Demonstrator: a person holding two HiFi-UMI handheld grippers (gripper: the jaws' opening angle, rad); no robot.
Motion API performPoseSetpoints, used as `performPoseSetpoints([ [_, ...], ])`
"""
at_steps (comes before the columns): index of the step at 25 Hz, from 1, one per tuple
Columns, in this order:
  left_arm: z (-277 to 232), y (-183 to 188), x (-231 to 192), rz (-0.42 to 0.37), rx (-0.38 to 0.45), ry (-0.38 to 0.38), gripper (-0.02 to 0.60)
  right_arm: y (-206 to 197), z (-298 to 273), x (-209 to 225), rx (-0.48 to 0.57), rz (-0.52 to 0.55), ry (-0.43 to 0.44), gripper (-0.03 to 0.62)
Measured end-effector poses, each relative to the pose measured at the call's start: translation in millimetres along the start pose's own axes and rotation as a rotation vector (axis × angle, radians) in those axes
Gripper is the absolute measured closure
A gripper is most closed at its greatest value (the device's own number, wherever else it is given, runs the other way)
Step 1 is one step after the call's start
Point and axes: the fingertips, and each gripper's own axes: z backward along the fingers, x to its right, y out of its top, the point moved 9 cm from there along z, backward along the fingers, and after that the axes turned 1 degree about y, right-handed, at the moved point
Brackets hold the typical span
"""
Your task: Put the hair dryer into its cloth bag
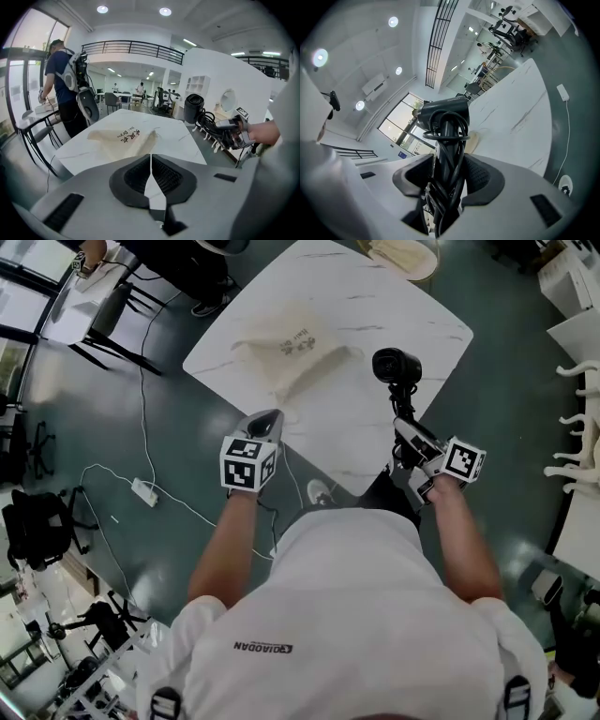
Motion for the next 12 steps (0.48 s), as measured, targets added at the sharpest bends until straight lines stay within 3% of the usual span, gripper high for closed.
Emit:
performPoseSetpoints([
  [6,-19.5,26.6,-4.2,-0.147,-0.024,0.013,0.549,-11.6,5.1,-14.8,0.01,-0.01,0.013,0.379],
  [8,-31.4,30.4,-6.4,-0.195,-0.049,0.029,0.492,-16.3,8.3,-9.7,0.002,-0.006,-0.001,0.379],
  [12,-58.5,33.3,-10.6,-0.262,-0.115,0.051,0.483,-24.2,9.1,-7.4,-0.001,-0.011,0.009,0.379],
])
